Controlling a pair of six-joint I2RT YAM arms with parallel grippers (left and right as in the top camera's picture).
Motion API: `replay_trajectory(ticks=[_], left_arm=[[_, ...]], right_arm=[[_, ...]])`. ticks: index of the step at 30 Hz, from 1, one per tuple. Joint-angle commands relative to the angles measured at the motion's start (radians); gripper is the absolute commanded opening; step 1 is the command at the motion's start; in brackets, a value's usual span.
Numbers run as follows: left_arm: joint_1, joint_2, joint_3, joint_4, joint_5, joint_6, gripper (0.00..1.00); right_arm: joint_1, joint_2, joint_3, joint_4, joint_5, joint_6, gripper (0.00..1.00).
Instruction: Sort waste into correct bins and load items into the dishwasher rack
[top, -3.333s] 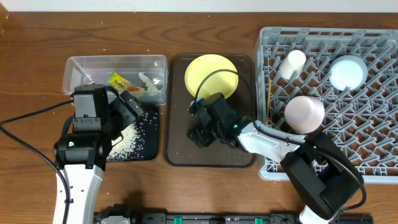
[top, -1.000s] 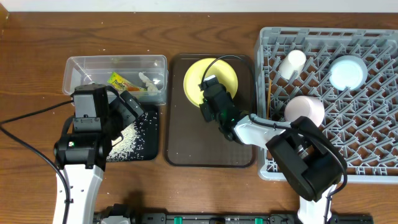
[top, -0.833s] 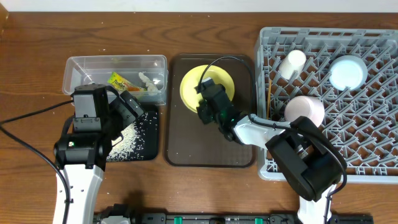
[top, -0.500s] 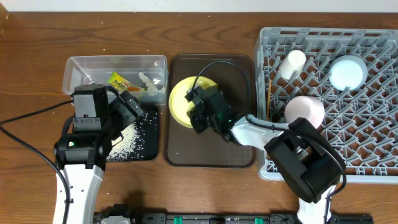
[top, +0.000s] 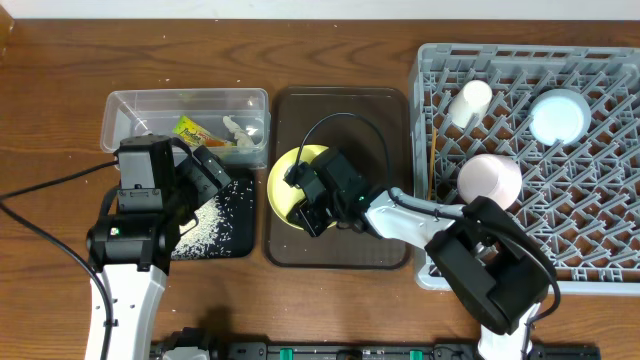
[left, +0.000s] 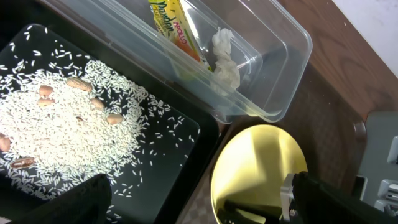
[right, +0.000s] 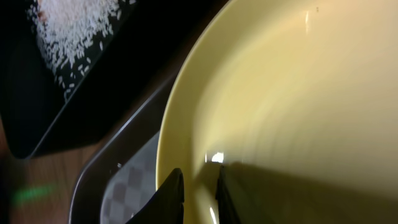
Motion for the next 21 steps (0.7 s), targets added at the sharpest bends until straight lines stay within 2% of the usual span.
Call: replay_trajectory(ticks=[1, 12, 18, 21], left_arm=[[0.004, 0.003, 0.014, 0.0, -0.009, -0.001, 0.95], [0.004, 0.003, 0.014, 0.0, -0.009, -0.001, 0.95], [0.004, 0.003, 0.014, 0.0, -0.009, -0.001, 0.95], [0.004, 0.003, 0.014, 0.0, -0.009, -0.001, 0.95]], right_arm=[[0.014, 0.003, -0.028, -0.067, 0.027, 0.022, 0.18], [0.035, -0.201, -0.028, -0.278, 0.37, 0.024, 0.2], [0.035, -0.299, -0.028, -0.262, 0.599, -0.055, 0.29], [0.034, -0.319, -0.028, -0.244, 0.72, -0.111, 0.3]])
